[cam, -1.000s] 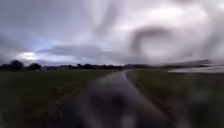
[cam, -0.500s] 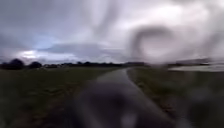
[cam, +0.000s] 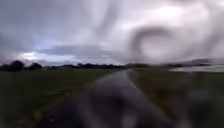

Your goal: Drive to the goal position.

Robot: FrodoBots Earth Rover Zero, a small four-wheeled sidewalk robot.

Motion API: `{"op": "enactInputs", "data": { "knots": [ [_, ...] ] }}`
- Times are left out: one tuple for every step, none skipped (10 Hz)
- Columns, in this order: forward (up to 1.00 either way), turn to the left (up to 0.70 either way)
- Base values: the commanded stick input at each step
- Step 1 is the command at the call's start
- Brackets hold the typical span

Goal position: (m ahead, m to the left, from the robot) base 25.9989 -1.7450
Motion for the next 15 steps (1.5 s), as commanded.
{"op": "enactInputs", "data": {
  "knots": [
    [0.7, 0.0],
    [0.7, 0.0],
    [0.7, 0.0],
    [0.7, 0.0],
    [0.7, 0.0],
    [0.7, 0.0],
    [0.7, 0.0],
    [0.7, 0.0],
    [0.7, 0.0],
    [0.7, 0.0],
    [0.7, 0.0],
    [0.7, 0.0],
    [0.7, 0.0],
    [0.7, 0.0],
    [0.7, 0.0]
  ]
}}
